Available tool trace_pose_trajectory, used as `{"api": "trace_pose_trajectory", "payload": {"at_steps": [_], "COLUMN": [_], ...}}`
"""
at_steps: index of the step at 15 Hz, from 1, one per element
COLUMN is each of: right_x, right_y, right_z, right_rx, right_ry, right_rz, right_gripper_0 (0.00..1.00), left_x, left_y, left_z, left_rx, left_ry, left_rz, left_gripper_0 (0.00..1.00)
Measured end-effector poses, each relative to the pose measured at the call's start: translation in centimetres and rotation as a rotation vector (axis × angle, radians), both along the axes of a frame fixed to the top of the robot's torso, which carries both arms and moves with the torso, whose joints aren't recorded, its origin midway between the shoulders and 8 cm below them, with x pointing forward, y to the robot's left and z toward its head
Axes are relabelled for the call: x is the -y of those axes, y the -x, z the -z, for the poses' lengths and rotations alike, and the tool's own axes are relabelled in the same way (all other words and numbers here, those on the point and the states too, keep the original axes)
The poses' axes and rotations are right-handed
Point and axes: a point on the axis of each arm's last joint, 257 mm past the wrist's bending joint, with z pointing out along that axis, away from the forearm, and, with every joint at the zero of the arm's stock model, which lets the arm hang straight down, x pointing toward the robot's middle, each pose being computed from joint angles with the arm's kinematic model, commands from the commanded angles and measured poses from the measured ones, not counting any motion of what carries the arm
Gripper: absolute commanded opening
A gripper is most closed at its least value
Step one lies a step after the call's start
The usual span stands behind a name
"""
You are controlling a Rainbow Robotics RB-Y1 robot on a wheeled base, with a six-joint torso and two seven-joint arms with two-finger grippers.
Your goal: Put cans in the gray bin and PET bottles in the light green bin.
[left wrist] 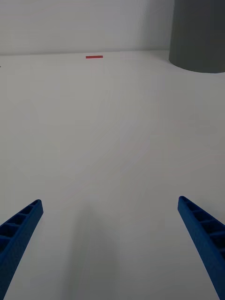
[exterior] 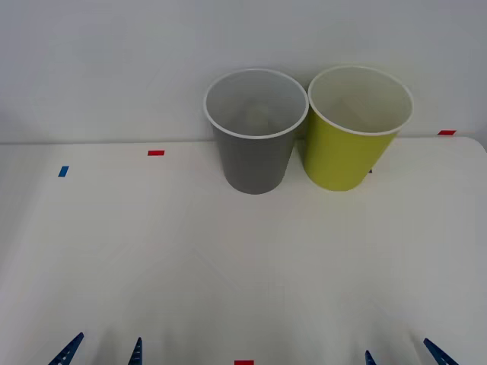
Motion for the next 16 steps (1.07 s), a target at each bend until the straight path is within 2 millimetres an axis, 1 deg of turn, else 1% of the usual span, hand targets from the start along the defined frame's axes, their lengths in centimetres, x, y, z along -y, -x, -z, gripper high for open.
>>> {"api": "trace_pose_trajectory", "payload": {"at_steps": [16], "right_x": [0.00], "right_y": [0.00], "right_z": [0.00], "right_rx": [0.000], "right_ry": [0.000], "right_rz": [0.000], "right_gripper_0": [1.00], "left_x": [0.00], "left_y": [0.00], "left_z": [0.00], "left_rx": [0.000], "left_ry": [0.000], "left_rz": [0.000], "left_gripper_0": [1.00]}}
